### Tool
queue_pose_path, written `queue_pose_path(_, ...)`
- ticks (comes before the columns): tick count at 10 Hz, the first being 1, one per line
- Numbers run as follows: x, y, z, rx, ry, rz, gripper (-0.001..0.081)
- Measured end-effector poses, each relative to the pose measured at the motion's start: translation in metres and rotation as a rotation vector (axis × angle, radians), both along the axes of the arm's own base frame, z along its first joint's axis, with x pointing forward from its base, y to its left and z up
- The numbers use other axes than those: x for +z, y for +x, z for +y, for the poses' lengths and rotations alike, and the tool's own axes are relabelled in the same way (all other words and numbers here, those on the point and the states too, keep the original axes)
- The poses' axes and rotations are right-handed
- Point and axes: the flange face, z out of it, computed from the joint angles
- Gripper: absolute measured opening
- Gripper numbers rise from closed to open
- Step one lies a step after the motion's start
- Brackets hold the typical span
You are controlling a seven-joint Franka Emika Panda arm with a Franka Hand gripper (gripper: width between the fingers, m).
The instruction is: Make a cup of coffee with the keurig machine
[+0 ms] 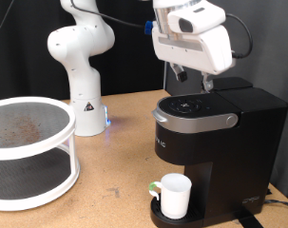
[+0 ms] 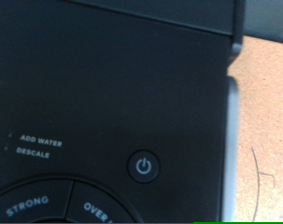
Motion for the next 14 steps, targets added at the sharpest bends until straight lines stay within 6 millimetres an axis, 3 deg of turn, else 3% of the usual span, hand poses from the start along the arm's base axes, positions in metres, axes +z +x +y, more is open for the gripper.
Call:
queue_pose_path(1, -0.005, 0.0, 0.001, 0.02, 0.004, 0.003, 0.0639)
queue_pose_path(2, -0.01, -0.001, 0.002, 0.037, 0.013, 0.006, 0.0639)
queue_pose_path(4, -0.021, -0.003, 0.004, 0.052, 0.032, 0.02, 0.032)
queue_pose_path(5, -0.027, -0.004, 0.004, 0.053, 0.03, 0.029, 0.032)
queue_pose_path(6, -0.033, -0.006, 0.003, 0.052, 0.027, 0.034, 0.0137)
queue_pose_path(7, -0.039, -0.007, 0.003, 0.049, 0.023, 0.039, 0.0044)
queue_pose_path(9, -0.049, -0.006, 0.003, 0.044, 0.015, 0.044, 0.0008)
queue_pose_path(14, -0.048, -0.005, 0.001, 0.037, 0.016, 0.034, 0.0)
